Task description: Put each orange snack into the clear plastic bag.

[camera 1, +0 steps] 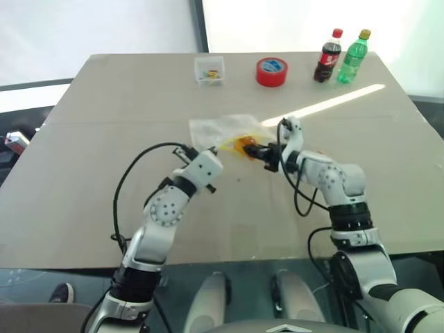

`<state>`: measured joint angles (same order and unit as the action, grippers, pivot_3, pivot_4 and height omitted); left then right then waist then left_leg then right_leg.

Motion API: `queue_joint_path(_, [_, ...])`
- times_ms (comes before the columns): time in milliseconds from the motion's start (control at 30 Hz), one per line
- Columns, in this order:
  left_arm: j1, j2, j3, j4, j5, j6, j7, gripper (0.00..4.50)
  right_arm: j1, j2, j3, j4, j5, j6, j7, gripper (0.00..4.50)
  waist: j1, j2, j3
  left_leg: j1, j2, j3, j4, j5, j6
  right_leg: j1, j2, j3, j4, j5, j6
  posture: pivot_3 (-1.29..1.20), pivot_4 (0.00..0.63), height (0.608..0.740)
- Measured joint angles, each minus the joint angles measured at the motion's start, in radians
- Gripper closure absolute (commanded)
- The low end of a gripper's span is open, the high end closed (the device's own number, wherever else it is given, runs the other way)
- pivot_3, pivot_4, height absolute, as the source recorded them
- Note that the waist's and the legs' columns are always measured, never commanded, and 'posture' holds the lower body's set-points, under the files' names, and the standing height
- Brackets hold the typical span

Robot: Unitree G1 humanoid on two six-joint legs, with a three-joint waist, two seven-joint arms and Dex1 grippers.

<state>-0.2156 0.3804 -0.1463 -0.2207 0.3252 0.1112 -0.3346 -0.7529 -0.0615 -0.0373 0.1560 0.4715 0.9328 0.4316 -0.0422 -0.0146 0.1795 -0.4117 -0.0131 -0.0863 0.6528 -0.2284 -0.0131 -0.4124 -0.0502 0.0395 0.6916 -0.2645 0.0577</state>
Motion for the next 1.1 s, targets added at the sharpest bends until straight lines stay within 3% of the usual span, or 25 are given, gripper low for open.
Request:
queue_joint_path(433, [-0.009,-0.006,-0.023,0.021,-0.017,-0.031,-0.035,4.5,-0.085,0.06,0.069,0.224,-0.136,-0.164,-0.048,4.49,0.0,0.0,0.0,0.0,0.0,0.0,0.0,0.0,0.0,0.0,0.0,0.0,0.0,0.0,0.0,0.0,0.15,0.74])
queue_joint_path(600, [-0.016,-0.014,-0.022,0.038,-0.024,-0.029,-0.034,4.5,-0.086,0.062,0.098,0.238,-0.148,-0.192,0.01,4.49,-0.001,0.0,0.0,0.0,0.0,0.0,0.0,0.0,0.0,0.0,0.0,0.0,0.0,0.0,0.0,0.0,0.15,0.74])
queue_joint_path(633, [-0.017,-0.016,-0.021,0.038,-0.024,-0.028,-0.033,4.5,-0.086,0.056,0.112,0.234,-0.154,-0.193,0.023,3.56,-0.001,0.0,0.0,0.0,0.0,0.0,0.0,0.0,0.0,0.0,0.0,0.0,0.0,0.0,0.0,0.0,0.15,0.74])
queue_joint_path(833, [-0.028,-0.027,-0.018,0.063,-0.033,-0.01,-0.023,4.5,-0.06,0.019,0.137,0.165,-0.168,-0.186,0.046,0.92,0.002,0.0,0.0,-0.001,0.0,-0.001,0.0,0.0,0.0,0.0,0.0,-0.001,0.0,0.0,0.0,0.0,0.15,0.74])
queue_joint_path(1000, [-0.034,-0.034,-0.018,0.084,-0.034,-0.008,-0.014,4.5,0.005,-0.062,0.133,0.017,-0.145,-0.136,0.085,0.92,0.002,0.0,0.0,-0.001,0.0,-0.001,0.0,0.0,0.0,0.0,0.0,-0.001,-0.002,0.0,0.0,0.0,0.15,0.74])
queue_joint_path(1100, [-0.039,-0.032,-0.016,0.097,-0.036,-0.01,-0.013,4.5,0.075,-0.174,0.148,-0.134,-0.136,-0.132,0.149,0.92,0.002,0.0,0.0,-0.002,0.0,-0.001,0.0,0.0,0.0,0.0,0.0,-0.002,-0.003,0.0,0.0,0.0,0.15,0.74])
